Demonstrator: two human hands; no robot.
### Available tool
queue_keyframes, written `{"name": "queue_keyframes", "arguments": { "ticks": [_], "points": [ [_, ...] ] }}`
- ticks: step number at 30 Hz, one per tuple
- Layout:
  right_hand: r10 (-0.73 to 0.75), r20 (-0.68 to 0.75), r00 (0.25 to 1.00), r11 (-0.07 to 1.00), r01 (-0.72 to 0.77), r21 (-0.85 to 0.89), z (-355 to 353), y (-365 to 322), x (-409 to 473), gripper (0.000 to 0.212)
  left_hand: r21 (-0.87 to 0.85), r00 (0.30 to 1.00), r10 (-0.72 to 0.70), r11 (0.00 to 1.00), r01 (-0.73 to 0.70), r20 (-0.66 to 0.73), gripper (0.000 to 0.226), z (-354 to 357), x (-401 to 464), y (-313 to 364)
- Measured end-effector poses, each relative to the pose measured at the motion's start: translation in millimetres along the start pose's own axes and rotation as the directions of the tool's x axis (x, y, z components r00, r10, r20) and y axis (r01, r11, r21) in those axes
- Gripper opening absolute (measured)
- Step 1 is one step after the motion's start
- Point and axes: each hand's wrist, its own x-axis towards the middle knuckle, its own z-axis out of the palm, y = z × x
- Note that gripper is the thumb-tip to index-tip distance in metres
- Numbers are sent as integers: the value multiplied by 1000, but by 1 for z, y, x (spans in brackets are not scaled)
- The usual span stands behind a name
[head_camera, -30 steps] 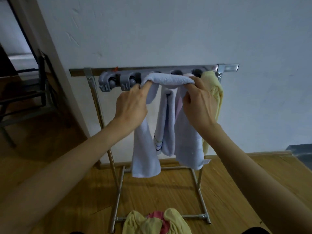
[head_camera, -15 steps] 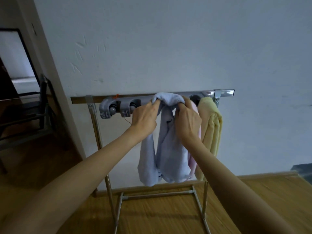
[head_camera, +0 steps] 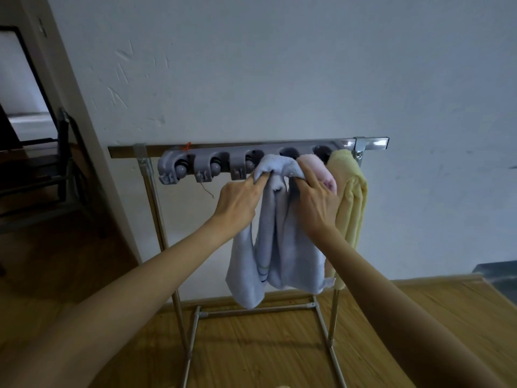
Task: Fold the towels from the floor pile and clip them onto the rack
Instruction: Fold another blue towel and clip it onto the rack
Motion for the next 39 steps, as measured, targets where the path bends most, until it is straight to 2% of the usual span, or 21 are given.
{"name": "queue_keyframes", "arguments": {
  "ticks": [3, 7, 9, 11, 13, 15, 17, 18, 21, 24, 26, 27, 29, 30, 31, 33, 36, 38, 39],
  "points": [
    [19, 145, 989, 1000, -20, 5, 5, 12, -15, 49, -92, 998, 52, 994, -55, -30, 72, 15, -12, -3],
    [-22, 74, 997, 1000, 22, 0, 13, 22, -32, 46, -100, 994, 88, 990, -95, -68, 63, 27, -23, -10],
    [-43, 79, 996, 999, 44, -16, 16, 23, -34, 44, -105, 990, 92, 989, -103, -106, 52, 34, -28, -10],
    [-81, 83, 993, 996, 85, -37, 18, 22, -35, 43, -140, 985, 95, 983, -115, -141, 50, 38, -37, -5],
    [-113, 90, 990, 991, 118, -61, 23, 22, -39, 47, -295, 993, 5, 955, -41, -120, 62, 45, -49, 2],
    [-111, 97, 989, 993, 115, -40, 27, 21, -44, 50, -537, 975, -222, 825, 177, -20, 77, 53, -61, 9],
    [-119, 94, 988, 993, 121, -10, 31, 24, -52, 49, -623, 914, -388, 689, 371, 115, 84, 65, -75, 15],
    [-124, 95, 988, 992, 126, -7, 34, 26, -56, 48, -598, 893, -420, 677, 429, 164, 83, 74, -83, 16],
    [-100, 122, 987, 995, 102, -6, 38, 33, -66, 47, -529, 823, -424, 630, 568, 378, 70, 100, -106, 17],
    [29, 283, 959, 998, -45, 49, 43, 29, -70, 51, -435, 717, -359, 605, 667, 598, 45, 118, -121, 15],
    [39, 304, 952, 997, -59, 54, 43, 30, -73, 51, -393, 670, -403, 579, 714, 623, 40, 123, -122, 12],
    [28, 275, 961, 998, -44, 53, 43, 31, -74, 48, -371, 642, -470, 547, 751, 605, 37, 125, -120, 9],
    [-8, 220, 975, 1000, 2, 30, 44, 32, -78, 45, -288, 529, -628, 450, 845, 571, 29, 128, -113, 3],
    [-5, 240, 971, 1000, -1, 24, 45, 33, -78, 47, -247, 468, -681, 402, 882, 563, 26, 128, -110, 1],
    [22, 285, 958, 999, -29, 21, 47, 33, -78, 51, -233, 439, -699, 376, 897, 564, 25, 128, -108, 0],
    [49, 360, 932, 998, -56, 10, 46, 29, -78, 58, -292, 496, -632, 405, 866, 596, 28, 127, -107, 3],
    [43, 283, 958, 995, -65, 71, 43, 30, -75, 48, -475, 649, -381, 458, 751, 659, 29, 123, -113, 15],
    [49, 228, 972, 996, -65, 63, 41, 33, -75, 45, -492, 653, -259, 479, 727, 712, 19, 123, -116, 21],
    [52, 232, 971, 995, -72, 75, 40, 33, -76, 48, -495, 641, -232, 466, 733, 731, 21, 122, -117, 23]
  ]
}}
